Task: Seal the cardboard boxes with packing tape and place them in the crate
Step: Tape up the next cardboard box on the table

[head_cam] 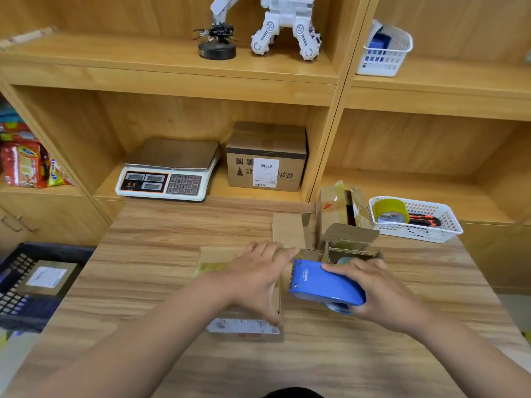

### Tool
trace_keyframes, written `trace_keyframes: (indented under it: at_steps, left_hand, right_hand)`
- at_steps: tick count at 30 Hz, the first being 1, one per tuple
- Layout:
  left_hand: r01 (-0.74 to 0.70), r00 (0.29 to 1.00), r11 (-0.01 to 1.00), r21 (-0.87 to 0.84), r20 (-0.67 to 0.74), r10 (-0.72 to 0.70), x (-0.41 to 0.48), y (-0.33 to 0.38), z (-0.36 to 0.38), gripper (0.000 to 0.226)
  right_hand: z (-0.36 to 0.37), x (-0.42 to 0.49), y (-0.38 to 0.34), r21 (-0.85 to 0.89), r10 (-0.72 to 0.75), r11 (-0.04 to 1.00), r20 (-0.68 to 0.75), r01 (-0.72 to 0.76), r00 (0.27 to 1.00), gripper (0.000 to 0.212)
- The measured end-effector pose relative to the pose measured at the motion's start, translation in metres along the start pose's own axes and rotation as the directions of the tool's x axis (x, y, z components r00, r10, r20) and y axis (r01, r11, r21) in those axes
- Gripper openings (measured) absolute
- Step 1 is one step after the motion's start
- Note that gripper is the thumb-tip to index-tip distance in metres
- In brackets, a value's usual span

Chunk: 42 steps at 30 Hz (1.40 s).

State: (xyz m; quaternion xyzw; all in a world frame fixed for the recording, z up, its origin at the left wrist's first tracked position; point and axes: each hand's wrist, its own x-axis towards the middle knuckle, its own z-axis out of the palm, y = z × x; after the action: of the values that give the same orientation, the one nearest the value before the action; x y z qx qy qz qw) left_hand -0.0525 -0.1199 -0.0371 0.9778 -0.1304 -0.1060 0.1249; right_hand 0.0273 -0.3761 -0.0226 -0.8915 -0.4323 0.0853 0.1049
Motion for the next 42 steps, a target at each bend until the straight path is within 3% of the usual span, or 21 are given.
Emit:
trace_keyframes:
  at_steps: [5, 8, 15, 20, 26, 37, 42]
  left_hand:
    - [-0.005, 0.995, 0.893, -0.45, -0.093, -0.041, -0.015, -0.018, -0.016, 0.127]
    - [0.044, 0.997, 0.824, -0.565, -0.028, -0.072, -0.028, -0.031, -0.008, 0.129]
    - [0.164, 0.986, 0.844, -0.51, 0.075, -0.146, -0.054, -0.06, 0.025, 0.131]
    - [0.163, 0.98, 0.808, -0.566, -0.004, -0.2, -0.052, -0.064, 0.034, 0.131]
    - [0.141, 0.988, 0.865, -0.482, 0.012, -0.154, -0.048, -0.076, 0.051, 0.123]
    - [0.073, 0.997, 0.92, -0.385, -0.007, -0.082, -0.045, -0.083, 0.055, 0.113]
    - [0.076, 0.997, 0.924, -0.373, 0.011, -0.078, -0.043, -0.085, 0.055, 0.112]
  right_hand:
    - [-0.04, 0.008, -0.011, 0.077, 0.004, 0.997, -0.036, -0.001, 0.999, 0.063]
    - [-0.045, 0.019, -0.02, 0.049, -0.051, 0.997, -0.029, 0.053, 0.998, 0.066]
    - [-0.012, 0.049, -0.054, -0.082, -0.102, 0.99, 0.132, 0.113, 0.986, 0.066]
    - [-0.003, 0.066, -0.071, -0.161, -0.135, 0.974, 0.145, 0.158, 0.98, 0.068]
    - [0.001, 0.076, -0.08, -0.164, -0.128, 0.974, 0.184, 0.159, 0.974, 0.068]
    - [-0.017, 0.064, -0.052, -0.184, -0.144, 0.964, 0.246, 0.192, 0.958, 0.066]
    - [-0.04, 0.032, -0.003, -0.139, -0.08, 0.983, 0.269, 0.121, 0.96, 0.06]
